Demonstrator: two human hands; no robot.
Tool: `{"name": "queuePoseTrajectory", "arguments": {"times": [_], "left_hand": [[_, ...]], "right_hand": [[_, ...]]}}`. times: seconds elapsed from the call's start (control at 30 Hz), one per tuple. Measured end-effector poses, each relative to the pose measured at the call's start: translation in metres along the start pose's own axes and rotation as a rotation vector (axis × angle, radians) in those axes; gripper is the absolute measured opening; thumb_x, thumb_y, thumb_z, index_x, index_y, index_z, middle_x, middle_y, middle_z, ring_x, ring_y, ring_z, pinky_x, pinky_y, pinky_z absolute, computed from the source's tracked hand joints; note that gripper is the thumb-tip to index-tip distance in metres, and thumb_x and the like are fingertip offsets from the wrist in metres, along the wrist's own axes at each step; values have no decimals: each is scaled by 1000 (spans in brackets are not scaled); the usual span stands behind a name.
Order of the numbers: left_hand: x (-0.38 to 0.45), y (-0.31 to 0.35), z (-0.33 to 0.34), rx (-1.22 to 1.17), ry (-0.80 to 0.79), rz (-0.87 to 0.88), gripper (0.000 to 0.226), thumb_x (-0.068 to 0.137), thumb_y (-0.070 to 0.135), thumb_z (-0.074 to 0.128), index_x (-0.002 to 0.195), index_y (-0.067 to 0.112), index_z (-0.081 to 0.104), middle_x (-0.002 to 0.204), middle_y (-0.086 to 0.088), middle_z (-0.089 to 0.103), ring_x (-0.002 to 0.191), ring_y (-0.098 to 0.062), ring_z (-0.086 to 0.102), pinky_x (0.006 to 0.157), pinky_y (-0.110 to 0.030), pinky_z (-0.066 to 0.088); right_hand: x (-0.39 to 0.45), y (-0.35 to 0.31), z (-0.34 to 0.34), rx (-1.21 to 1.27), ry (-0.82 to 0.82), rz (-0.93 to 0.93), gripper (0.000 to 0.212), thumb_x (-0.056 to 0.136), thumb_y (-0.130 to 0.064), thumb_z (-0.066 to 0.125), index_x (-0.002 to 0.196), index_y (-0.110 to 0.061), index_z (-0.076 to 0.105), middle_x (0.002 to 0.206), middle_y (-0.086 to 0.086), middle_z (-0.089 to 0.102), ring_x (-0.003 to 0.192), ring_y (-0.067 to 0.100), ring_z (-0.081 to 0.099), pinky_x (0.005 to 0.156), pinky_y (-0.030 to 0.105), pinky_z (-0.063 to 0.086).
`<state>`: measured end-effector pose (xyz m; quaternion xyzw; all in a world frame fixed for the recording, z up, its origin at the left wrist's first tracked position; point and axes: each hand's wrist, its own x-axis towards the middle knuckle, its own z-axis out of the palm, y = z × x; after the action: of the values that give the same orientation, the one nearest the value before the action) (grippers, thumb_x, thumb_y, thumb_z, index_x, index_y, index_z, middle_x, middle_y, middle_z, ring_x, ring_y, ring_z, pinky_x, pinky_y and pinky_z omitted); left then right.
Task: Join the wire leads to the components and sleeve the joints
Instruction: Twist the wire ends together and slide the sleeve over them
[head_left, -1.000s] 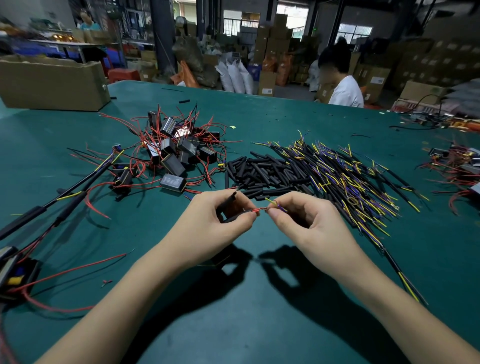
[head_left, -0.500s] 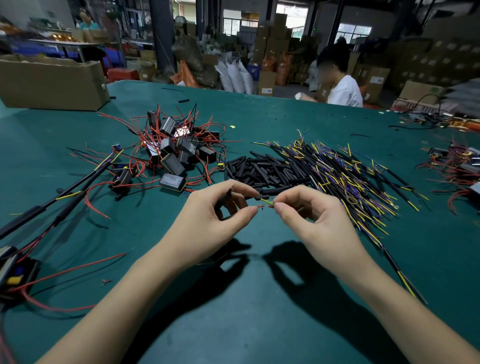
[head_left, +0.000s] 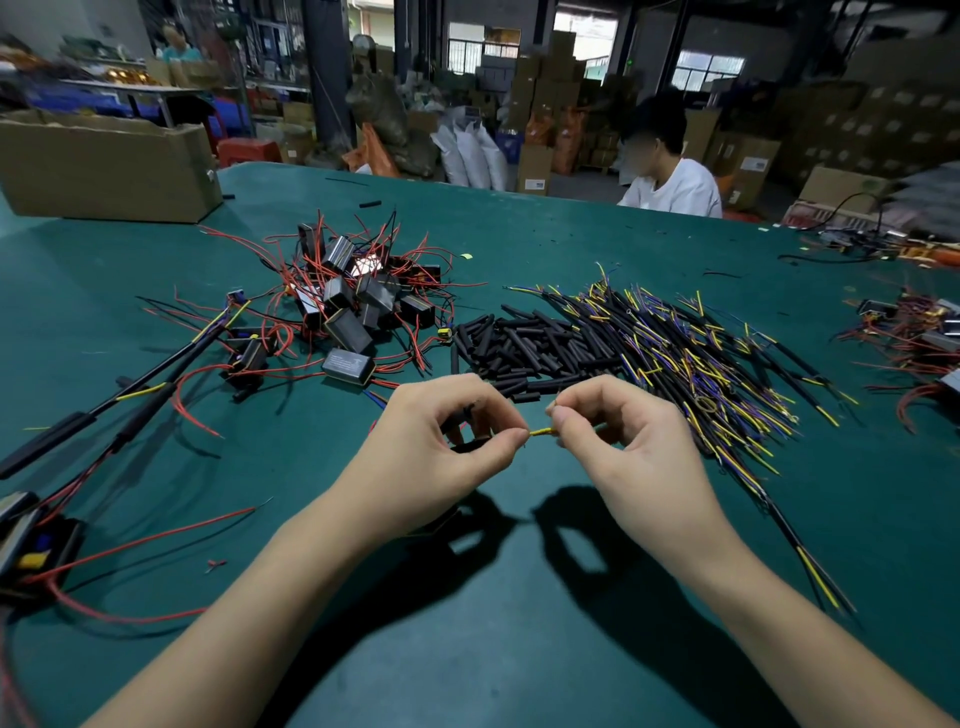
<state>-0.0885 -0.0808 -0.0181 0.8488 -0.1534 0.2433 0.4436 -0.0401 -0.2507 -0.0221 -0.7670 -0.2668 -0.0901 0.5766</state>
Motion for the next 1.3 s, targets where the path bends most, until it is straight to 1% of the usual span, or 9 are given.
{"name": "queuePoseTrajectory", "arguments": {"times": [0.1, 0.2, 0.3, 0.43, 0.53, 0.73, 0.93, 1.17, 1.3], "left_hand": [[0, -2, 1, 44, -13, 28, 5, 80, 8, 74, 77, 11, 71, 72, 3, 66, 66, -9, 57, 63, -15, 40], [-2, -2, 2, -22, 44, 13, 15, 85, 30, 70, 91, 17, 68, 77, 8, 64, 73, -7, 58, 69, -13, 41], [-3, -1, 3, -197, 73, -67, 26, 90, 45, 50, 101, 21, 53, 88, 4, 61, 85, -14, 57, 80, -26, 45], [-3, -1, 2, -329, 91, -30, 23, 90, 36, 46, 94, 14, 48, 87, -10, 55, 79, -23, 52, 74, -33, 45], [-2, -1, 3, -442, 159, -12, 16, 91, 30, 50, 95, 15, 45, 82, -18, 52, 72, -22, 50, 69, -25, 45], [-1, -8, 8, -328, 210, -96, 3, 87, 18, 57, 88, 17, 59, 74, 0, 58, 68, -23, 51, 65, -38, 45], [0, -7, 6, -160, 138, -43, 11, 84, 13, 62, 88, 17, 73, 84, 0, 65, 78, -15, 60, 69, -24, 45], [0, -8, 6, -249, 137, -96, 14, 82, 5, 71, 89, 16, 69, 79, -1, 69, 73, -10, 61, 72, -32, 49], [-1, -8, 4, -268, 116, -85, 13, 82, 2, 70, 84, 14, 65, 79, -1, 68, 74, -10, 61, 72, -25, 50]], "right_hand": [[-1, 1, 5, -15, 37, 10, 16, 87, -8, 64, 75, -18, 64, 67, -2, 67, 63, 21, 64, 63, 35, 51], [-2, -1, 5, -101, -2, -52, 15, 88, -9, 63, 76, -18, 63, 63, -7, 61, 57, 17, 56, 56, 35, 46], [-1, 0, 2, -174, -10, -112, 15, 88, -8, 64, 76, -17, 62, 61, -11, 58, 56, 12, 50, 55, 36, 43], [-1, 2, 0, -217, -14, -124, 15, 87, -7, 65, 75, -17, 63, 60, -12, 57, 54, 5, 48, 51, 24, 38], [-1, 2, -3, -248, -20, -146, 15, 87, -7, 65, 76, -16, 63, 61, -13, 57, 54, 5, 48, 50, 12, 30], [-1, 1, -4, -203, -18, -183, 14, 86, -6, 66, 77, -16, 65, 68, -13, 62, 63, 5, 54, 59, 18, 42], [0, -2, -6, -231, -44, -279, 11, 84, -4, 68, 79, -13, 69, 76, -8, 64, 74, 7, 57, 69, 12, 41], [-1, -5, 0, -259, -70, -313, 9, 84, -4, 69, 82, -12, 72, 78, -8, 62, 75, 6, 57, 71, 15, 42], [0, -6, 3, -251, -63, -299, 8, 83, -4, 71, 81, -12, 73, 76, -8, 62, 72, 2, 55, 69, 12, 39]]}}
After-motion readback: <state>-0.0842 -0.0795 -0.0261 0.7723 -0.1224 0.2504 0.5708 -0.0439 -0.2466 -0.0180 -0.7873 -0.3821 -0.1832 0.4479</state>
